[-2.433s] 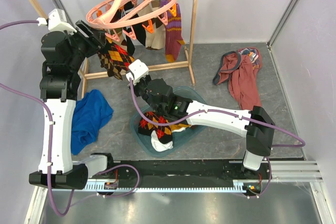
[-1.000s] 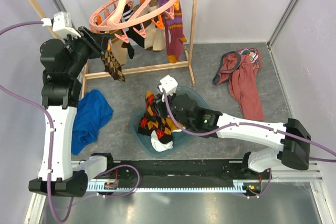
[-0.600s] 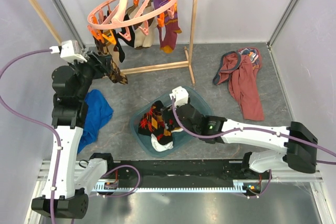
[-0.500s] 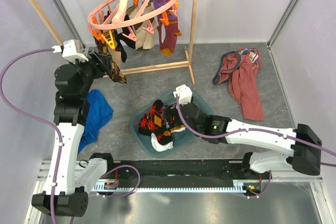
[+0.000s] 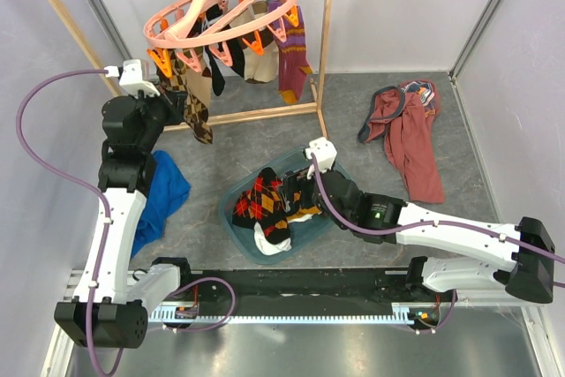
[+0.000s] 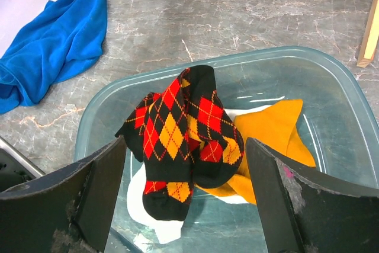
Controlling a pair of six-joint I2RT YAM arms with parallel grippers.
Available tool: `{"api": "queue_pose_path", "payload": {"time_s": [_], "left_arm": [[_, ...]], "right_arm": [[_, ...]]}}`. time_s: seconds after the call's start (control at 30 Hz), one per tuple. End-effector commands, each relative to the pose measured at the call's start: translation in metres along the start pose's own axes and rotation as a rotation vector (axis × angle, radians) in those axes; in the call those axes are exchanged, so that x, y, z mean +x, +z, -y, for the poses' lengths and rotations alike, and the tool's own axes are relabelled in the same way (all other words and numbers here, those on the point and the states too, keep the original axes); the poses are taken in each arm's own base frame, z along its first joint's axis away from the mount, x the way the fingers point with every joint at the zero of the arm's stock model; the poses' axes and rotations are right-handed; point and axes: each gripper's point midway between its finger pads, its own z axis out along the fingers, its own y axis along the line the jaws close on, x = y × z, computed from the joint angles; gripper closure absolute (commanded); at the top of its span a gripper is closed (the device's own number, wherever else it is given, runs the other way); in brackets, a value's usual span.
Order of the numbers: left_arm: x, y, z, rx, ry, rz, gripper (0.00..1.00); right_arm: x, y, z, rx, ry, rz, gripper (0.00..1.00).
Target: Remove the socks clipped to the hanger
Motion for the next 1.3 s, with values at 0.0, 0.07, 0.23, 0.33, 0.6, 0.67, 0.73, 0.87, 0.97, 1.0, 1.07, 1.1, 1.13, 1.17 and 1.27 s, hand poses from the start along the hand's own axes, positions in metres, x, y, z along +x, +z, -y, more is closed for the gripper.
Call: {"api": "queue_pose_path", "payload": {"time_s": [0.0,0.07,0.23,0.33,0.6,0.67,0.73,0.87,0.97,1.0,1.07,1.1,1.13,1.17,1.27], "left_arm": [[-0.03,-0.019,0.036,0.159,-0.014,0.07,0.98],[-0.031,-0.026,0.042,0.185,-0.02,0.073,0.98],[-0.029,-0.039,0.06,0.271,-0.059,0.031,0.98],[-0.025,-0.044,0.07,0.322,-0.085,0.0,0.98],[-0.016,-0.056,0.091,0.435,-0.14,-0.067,0.98],[-0.015,-0.058,0.092,0.441,-0.148,-0.074,0.98],[-0.016,-0.06,0.094,0.447,-0.153,-0.074,0.98],[-0.015,-0.062,0.098,0.464,-0.178,-0.089,0.98],[-0.017,-0.064,0.1,0.471,-0.191,-0.091,0.97],[-0.017,-0.063,0.1,0.47,-0.197,-0.095,0.97],[-0.02,-0.064,0.102,0.478,-0.207,-0.094,0.96],[-0.02,-0.064,0.102,0.478,-0.211,-0.095,0.96],[-0.022,-0.065,0.103,0.482,-0.213,-0.092,0.95],[-0.022,-0.066,0.105,0.488,-0.218,-0.095,0.95],[-0.025,-0.067,0.106,0.493,-0.22,-0.092,0.86]], "right_arm": [[-0.034,-0.006,-0.009,-0.027,0.053,0.099,0.11],[-0.045,-0.007,-0.013,-0.04,0.051,0.128,0.11],[-0.087,-0.006,-0.038,-0.141,0.017,0.276,0.11],[-0.121,-0.007,-0.057,-0.213,-0.033,0.416,0.1],[-0.145,0.041,-0.113,-0.296,-0.282,0.494,0.07],[-0.15,0.056,-0.123,-0.288,-0.288,0.492,0.07],[-0.164,0.062,-0.125,-0.253,-0.272,0.519,0.07],[-0.161,0.082,-0.133,-0.235,-0.278,0.52,0.11],[-0.161,0.092,-0.132,-0.206,-0.259,0.517,0.16],[-0.161,0.095,-0.126,-0.166,-0.25,0.517,0.18],[-0.161,0.103,-0.121,-0.116,-0.243,0.516,0.32],[-0.162,0.105,-0.115,-0.076,-0.236,0.514,0.4],[-0.164,0.106,-0.113,-0.06,-0.234,0.518,0.51],[-0.163,0.108,-0.112,-0.047,-0.242,0.516,0.67],[-0.163,0.107,-0.108,-0.028,-0.252,0.523,1.0]]}}
